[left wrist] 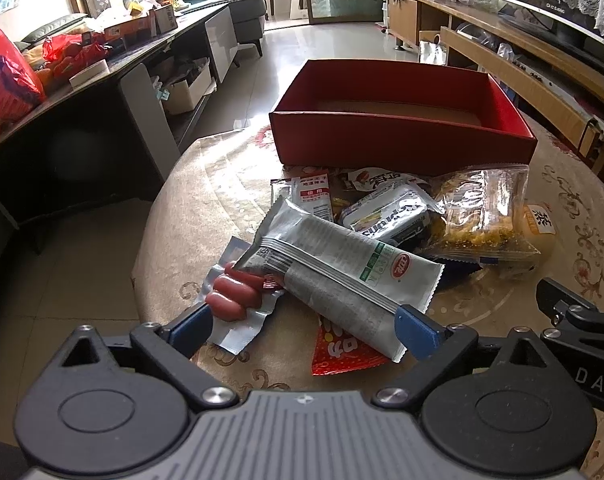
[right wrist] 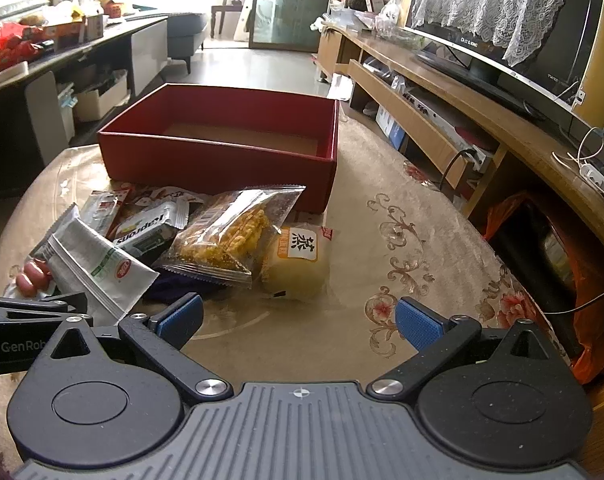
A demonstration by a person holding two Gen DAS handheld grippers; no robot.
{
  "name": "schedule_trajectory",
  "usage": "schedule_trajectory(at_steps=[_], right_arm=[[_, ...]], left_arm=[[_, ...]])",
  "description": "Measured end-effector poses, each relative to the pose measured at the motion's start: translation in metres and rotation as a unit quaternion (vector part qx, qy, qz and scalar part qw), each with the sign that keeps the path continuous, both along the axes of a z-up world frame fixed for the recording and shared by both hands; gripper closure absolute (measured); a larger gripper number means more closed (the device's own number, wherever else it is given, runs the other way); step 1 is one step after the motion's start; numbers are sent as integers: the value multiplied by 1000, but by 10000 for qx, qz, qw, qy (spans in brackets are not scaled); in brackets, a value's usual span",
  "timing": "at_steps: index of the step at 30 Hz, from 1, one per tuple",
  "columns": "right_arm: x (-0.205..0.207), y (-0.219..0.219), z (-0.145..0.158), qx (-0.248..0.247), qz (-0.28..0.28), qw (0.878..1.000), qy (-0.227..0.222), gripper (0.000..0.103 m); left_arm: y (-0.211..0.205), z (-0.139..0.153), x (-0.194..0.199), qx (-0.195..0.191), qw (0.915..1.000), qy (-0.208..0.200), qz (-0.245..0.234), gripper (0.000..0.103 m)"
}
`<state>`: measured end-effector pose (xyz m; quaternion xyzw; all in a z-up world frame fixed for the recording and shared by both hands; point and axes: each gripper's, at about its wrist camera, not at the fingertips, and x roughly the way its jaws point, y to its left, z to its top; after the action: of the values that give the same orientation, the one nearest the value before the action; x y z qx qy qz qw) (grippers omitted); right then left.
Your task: Organize snacks
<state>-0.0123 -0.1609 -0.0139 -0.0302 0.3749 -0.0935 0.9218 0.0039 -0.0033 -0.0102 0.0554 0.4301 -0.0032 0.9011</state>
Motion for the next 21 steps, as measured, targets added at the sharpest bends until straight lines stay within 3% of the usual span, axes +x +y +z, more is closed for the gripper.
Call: schedule_trajectory(at_steps=[21], right_arm=[[22,9,10,220,215,9995,19,0]], left_arm=[[19,-4,18,-269,9990,202,304,5]])
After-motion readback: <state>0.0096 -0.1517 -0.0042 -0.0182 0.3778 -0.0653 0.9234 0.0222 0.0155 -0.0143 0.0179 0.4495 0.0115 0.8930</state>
